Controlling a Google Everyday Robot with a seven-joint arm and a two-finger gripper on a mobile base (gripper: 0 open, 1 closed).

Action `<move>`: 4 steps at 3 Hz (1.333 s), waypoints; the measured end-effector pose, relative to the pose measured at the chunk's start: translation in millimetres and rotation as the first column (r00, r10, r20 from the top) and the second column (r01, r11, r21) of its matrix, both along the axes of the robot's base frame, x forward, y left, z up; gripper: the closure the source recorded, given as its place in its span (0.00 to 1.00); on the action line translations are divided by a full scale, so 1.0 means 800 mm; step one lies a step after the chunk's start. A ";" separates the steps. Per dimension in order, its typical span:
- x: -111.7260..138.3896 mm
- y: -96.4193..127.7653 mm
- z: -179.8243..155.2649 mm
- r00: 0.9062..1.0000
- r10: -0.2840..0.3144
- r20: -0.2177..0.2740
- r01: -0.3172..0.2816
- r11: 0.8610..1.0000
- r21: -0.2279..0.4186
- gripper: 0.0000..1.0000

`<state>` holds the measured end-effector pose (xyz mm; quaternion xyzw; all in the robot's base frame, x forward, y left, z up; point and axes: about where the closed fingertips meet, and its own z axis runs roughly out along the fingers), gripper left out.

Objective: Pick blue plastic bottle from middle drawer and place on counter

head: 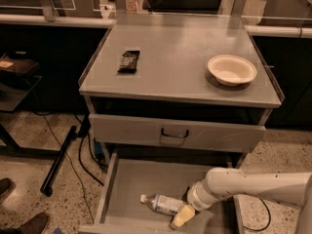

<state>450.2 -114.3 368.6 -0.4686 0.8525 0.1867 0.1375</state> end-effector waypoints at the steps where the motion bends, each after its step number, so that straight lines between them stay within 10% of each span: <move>1: 0.000 0.002 -0.014 1.000 0.013 -0.008 -0.013 1.000 -0.021 0.00; 4: 0.000 0.002 -0.014 1.000 0.013 -0.008 -0.013 1.000 -0.021 0.73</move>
Offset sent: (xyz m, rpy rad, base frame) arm -0.0002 0.0012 -0.0097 -0.0185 0.0074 0.0111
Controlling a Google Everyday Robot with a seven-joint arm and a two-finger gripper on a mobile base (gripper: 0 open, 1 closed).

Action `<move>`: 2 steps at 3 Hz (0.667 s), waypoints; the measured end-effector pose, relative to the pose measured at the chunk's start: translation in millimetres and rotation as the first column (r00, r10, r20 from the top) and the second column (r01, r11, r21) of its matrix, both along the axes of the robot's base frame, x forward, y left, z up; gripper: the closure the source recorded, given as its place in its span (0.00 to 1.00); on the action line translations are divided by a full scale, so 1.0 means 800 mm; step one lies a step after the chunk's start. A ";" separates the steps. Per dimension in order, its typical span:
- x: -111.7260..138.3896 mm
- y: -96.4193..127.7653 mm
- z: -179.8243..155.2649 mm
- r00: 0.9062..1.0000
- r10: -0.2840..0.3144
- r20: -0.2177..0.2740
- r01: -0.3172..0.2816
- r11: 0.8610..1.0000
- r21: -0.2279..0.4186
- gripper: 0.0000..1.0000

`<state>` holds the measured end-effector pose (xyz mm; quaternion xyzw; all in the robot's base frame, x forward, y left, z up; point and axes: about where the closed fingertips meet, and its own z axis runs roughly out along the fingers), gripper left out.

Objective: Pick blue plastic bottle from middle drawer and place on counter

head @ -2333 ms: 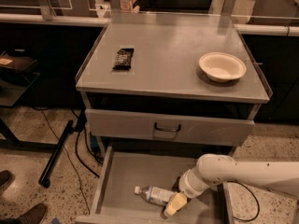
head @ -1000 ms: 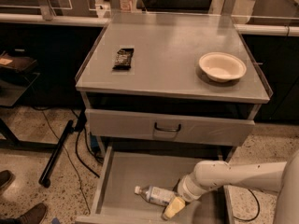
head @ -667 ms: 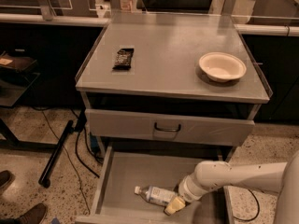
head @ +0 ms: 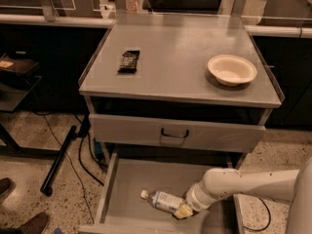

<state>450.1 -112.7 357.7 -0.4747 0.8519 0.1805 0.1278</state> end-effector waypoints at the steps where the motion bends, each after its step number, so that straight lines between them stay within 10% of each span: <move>1: -0.001 0.001 0.000 1.000 0.000 -0.001 0.000 1.000 -0.001 1.00; 2: -0.006 0.007 0.001 1.000 0.000 -0.005 0.000 1.000 -0.007 1.00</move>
Offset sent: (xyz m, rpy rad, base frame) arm 0.0000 0.0000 0.0000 0.0000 0.0000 0.0000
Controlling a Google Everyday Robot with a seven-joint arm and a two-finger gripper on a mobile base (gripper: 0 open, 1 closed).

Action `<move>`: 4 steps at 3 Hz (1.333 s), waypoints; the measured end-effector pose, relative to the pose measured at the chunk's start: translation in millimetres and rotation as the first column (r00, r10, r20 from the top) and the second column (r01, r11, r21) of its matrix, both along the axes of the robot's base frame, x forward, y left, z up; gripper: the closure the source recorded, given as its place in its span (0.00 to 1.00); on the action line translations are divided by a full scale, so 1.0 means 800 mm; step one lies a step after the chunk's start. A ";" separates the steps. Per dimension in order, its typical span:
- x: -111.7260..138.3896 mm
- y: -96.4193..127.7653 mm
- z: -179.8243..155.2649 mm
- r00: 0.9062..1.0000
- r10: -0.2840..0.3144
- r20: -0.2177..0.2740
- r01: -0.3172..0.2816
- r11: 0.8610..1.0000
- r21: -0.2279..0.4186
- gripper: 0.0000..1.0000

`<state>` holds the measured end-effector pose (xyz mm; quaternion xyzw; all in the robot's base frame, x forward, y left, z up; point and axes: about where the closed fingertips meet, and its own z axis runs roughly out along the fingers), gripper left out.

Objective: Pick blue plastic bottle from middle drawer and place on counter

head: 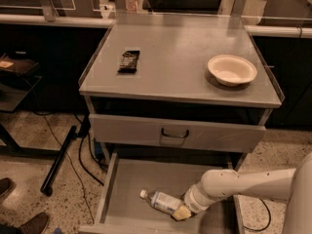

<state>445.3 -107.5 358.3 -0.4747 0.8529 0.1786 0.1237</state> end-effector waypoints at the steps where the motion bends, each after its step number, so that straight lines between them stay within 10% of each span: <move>1: -0.010 0.014 0.024 0.999 -0.032 -0.005 0.032 0.999 -0.014 1.00; 4: -0.046 0.018 0.187 0.978 -0.178 0.108 0.183 0.982 -0.038 1.00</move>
Offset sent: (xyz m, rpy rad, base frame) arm -0.0328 0.0251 0.1237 -0.0943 -0.0347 -0.1639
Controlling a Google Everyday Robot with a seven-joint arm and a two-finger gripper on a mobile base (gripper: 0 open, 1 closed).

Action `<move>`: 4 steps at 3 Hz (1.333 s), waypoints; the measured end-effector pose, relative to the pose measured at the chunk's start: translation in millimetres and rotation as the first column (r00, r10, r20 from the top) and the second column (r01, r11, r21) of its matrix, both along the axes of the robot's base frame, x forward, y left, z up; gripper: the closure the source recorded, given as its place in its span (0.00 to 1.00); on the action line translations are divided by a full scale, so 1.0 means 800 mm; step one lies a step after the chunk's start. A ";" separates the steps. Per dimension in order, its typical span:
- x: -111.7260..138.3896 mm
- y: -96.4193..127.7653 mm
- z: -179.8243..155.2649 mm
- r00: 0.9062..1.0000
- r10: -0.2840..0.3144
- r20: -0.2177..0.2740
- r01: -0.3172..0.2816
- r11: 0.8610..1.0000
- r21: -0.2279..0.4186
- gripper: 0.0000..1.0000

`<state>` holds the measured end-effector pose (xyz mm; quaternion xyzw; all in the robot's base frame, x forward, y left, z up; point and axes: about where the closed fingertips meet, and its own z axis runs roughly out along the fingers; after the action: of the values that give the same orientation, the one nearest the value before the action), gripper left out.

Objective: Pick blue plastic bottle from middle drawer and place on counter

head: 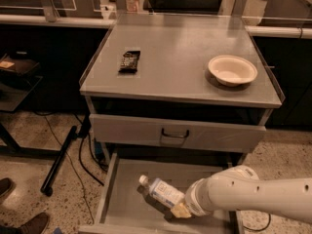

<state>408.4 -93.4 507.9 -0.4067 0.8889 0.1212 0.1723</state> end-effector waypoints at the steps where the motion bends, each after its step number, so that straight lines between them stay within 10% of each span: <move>1: 0.000 -0.001 0.001 1.000 -0.001 0.001 0.001 1.000 0.000 1.00; 4: -0.004 -0.009 0.057 0.997 -0.061 0.057 0.062 0.998 -0.020 1.00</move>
Offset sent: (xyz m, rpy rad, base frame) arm 0.0027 -0.0060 0.0042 0.0319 -0.0207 -0.0379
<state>404.9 -100.9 553.3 -0.3841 0.8972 0.0945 0.1963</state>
